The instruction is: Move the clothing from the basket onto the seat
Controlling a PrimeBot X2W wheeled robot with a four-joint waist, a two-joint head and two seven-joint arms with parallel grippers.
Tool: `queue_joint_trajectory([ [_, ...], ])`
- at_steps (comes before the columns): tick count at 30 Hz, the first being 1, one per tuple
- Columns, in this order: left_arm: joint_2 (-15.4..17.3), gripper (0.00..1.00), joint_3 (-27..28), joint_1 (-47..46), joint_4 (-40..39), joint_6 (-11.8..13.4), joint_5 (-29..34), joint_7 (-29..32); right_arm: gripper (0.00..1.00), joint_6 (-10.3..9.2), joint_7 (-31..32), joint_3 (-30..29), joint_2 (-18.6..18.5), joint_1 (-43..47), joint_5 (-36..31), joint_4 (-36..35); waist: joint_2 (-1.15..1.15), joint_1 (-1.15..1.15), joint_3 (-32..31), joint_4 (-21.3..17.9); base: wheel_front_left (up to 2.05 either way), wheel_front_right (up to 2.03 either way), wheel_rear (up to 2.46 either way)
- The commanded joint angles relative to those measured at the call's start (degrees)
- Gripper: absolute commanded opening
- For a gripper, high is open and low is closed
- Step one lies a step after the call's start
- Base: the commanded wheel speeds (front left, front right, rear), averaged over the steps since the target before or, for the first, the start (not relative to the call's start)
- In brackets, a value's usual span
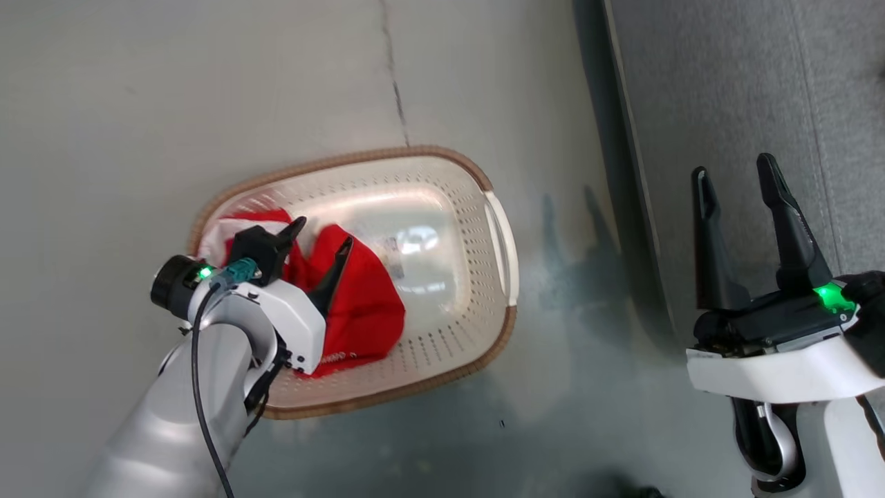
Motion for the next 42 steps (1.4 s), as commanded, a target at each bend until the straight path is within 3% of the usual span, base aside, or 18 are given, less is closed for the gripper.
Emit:
queue_joint_trajectory([
  [1,0.7,1.00,-0.7,-1.3,0.9,-0.1,-0.7,0.3,1.00,0.12,-0.7,0.3,-0.2,-0.7,0.5,-0.7,0.00,0.00,5.0,-3.7,0.00,0.00,0.00],
  [8,3.7,1.00,-6.5,-5.3,5.2,-0.1,-5.3,2.2,1.00,0.11,-2.4,2.4,-0.2,0.3,2.2,-2.0,0.00,0.00,10.7,-7.0,0.00,0.00,0.00],
  [17,8.0,1.00,-9.9,-10.3,10.2,-0.1,-10.6,5.4,1.00,0.11,-3.0,4.4,-0.2,0.7,4.7,-4.4,0.00,0.00,15.6,-10.4,0.00,0.00,0.00],
  [29,9.2,1.00,-12.2,-14.2,16.2,-0.1,-13.9,10.0,1.00,0.11,-2.9,5.7,-0.2,1.0,6.6,-6.7,0.00,0.00,18.3,-12.2,0.00,0.00,0.00],
  [30,9.2,0.88,-12.4,-14.4,16.6,-0.1,-14.1,10.3,1.00,0.11,-2.9,5.7,-0.2,1.0,6.7,-6.8,0.00,0.00,18.4,-12.3,0.00,0.00,0.00],
  [32,9.0,0.02,-13.0,-14.7,17.2,-0.1,-14.3,10.9,1.00,0.11,-3.0,5.9,-0.2,0.8,6.8,-6.9,0.00,0.00,18.6,-12.4,0.00,0.00,0.00],
  [42,7.4,0.00,-15.5,-16.4,18.7,-0.1,-13.0,8.3,1.00,0.12,-3.0,5.3,-0.2,0.5,6.2,-6.8,0.00,0.00,17.2,-11.5,0.00,0.00,0.00],
])
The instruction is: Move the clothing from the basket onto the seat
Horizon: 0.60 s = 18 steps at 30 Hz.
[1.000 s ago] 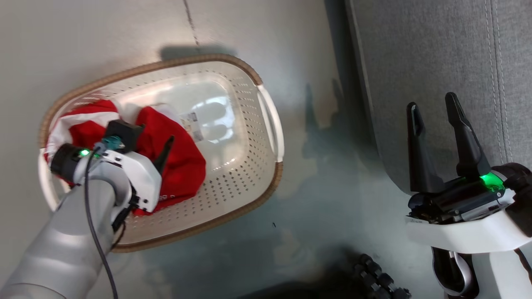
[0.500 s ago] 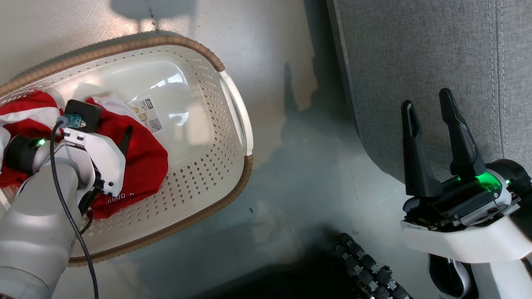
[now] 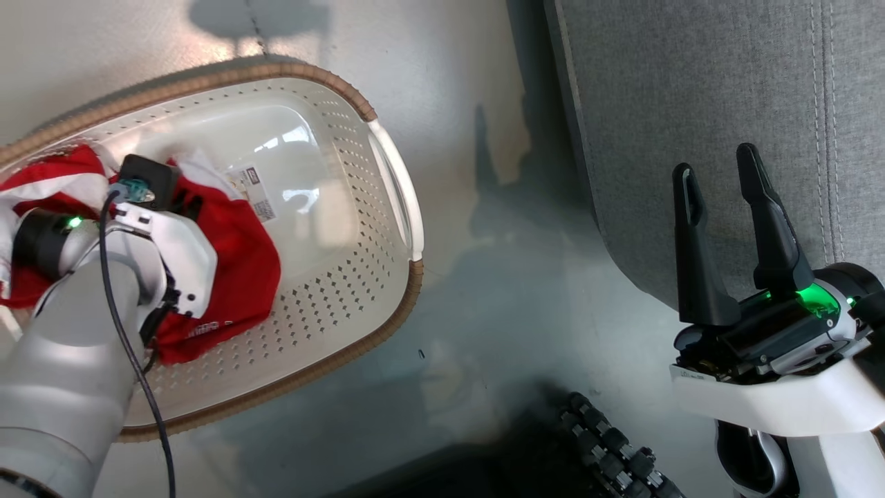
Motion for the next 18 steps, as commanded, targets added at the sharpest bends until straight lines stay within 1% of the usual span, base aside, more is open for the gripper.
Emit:
queue_joint_trajectory([
  [1,-0.3,0.00,-0.3,-0.9,0.2,0.0,0.3,-1.1,1.00,0.12,-0.4,-0.3,-0.2,-0.3,-0.4,0.0,0.00,0.00,-1.1,0.8,0.00,0.00,0.00],
  [10,-4.5,0.00,-3.5,1.5,-0.7,0.3,2.9,-7.8,1.00,0.12,-0.4,-1.3,-0.2,-0.5,-3.1,2.7,0.00,0.00,-9.3,4.8,0.00,0.00,0.00],
  [14,-5.5,0.00,-4.1,3.3,-3.3,0.2,3.7,-9.8,1.00,0.12,-0.3,-1.8,-0.2,-0.3,-4.6,4.5,0.00,0.00,-13.8,6.9,0.00,0.00,0.00],
  [18,-6.0,0.00,-3.4,5.6,-8.3,0.6,3.7,-10.3,1.00,0.12,-0.1,-2.0,-0.2,-0.4,-6.2,6.9,0.00,0.00,-18.3,9.2,0.00,0.00,0.00],
])
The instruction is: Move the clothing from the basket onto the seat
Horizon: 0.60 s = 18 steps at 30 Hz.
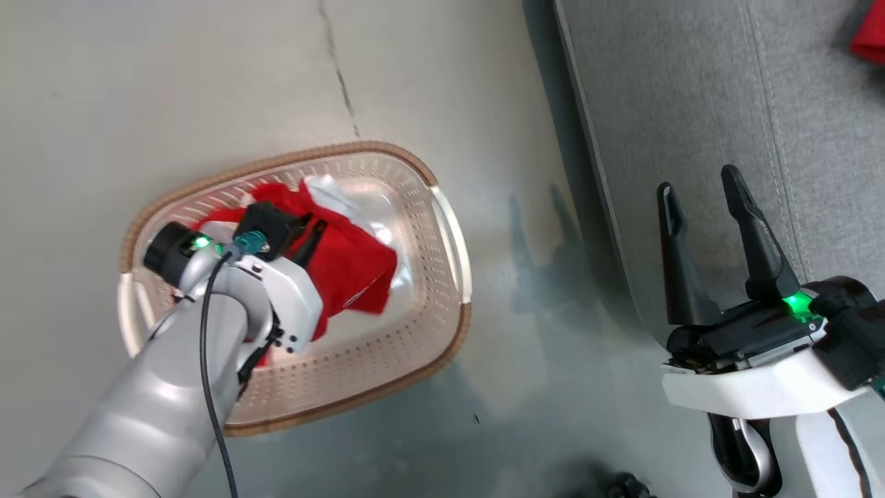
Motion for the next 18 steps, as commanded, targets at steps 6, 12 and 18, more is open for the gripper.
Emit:
queue_joint_trajectory([
  [6,1.5,0.00,5.5,6.5,-14.9,2.8,0.0,-0.3,1.00,0.12,2.7,-1.3,-0.3,-0.2,-2.5,2.4,0.00,0.00,-10.5,6.5,0.00,0.00,0.00],
  [12,2.9,0.00,10.7,14.0,-27.5,5.2,0.3,-0.3,1.00,0.12,5.5,-2.6,-0.3,0.9,-3.4,3.7,0.00,0.00,-16.4,9.2,0.00,0.00,0.00],
  [18,4.8,0.00,16.9,21.8,-38.9,7.3,0.8,-0.3,1.00,0.12,8.0,-4.1,-0.3,2.5,-3.9,5.2,0.00,0.00,-22.8,11.6,0.00,0.00,0.00],
])
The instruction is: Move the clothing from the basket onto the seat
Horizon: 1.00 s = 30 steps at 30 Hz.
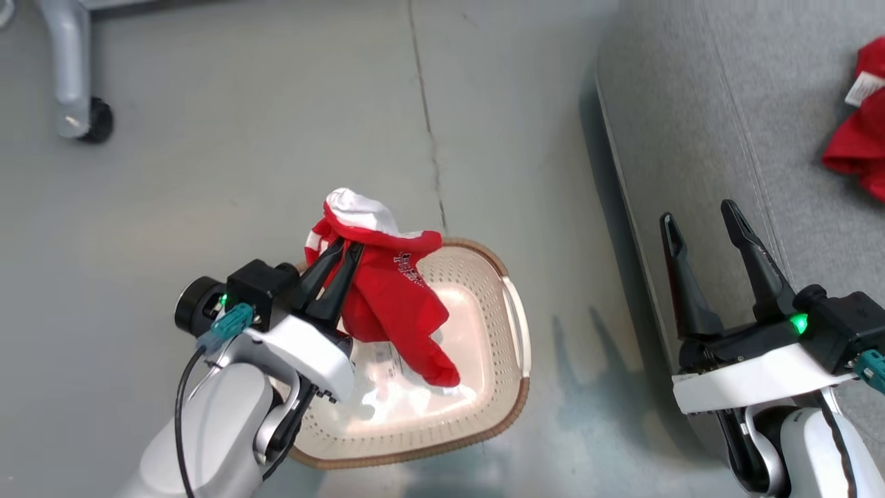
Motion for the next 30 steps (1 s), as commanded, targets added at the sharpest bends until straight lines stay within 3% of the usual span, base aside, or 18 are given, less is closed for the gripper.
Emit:
queue_joint_trajectory([
  [1,0.6,0.00,1.5,1.8,-2.5,0.7,0.4,-0.1,1.00,0.12,0.8,-0.6,-0.4,1.2,-0.5,0.4,0.00,0.00,-4.0,2.5,0.00,0.00,0.00],
  [7,0.9,0.00,5.7,5.4,-9.2,2.0,1.0,-0.1,1.00,0.12,2.6,-1.4,-0.4,2.5,-1.0,1.1,0.00,0.00,-7.5,3.9,0.00,0.00,0.00],
  [17,-0.5,0.00,13.7,10.4,-18.7,1.9,2.8,-0.1,1.00,0.12,5.0,-2.3,-0.4,5.7,-0.5,2.1,0.00,0.00,-14.5,5.0,0.00,0.00,0.00],
  [30,-2.1,0.00,14.2,17.8,-23.3,2.3,4.8,-0.1,1.00,0.12,6.7,-1.5,-0.4,10.6,0.6,2.9,0.00,0.00,-23.5,5.1,0.00,0.00,0.00],
])
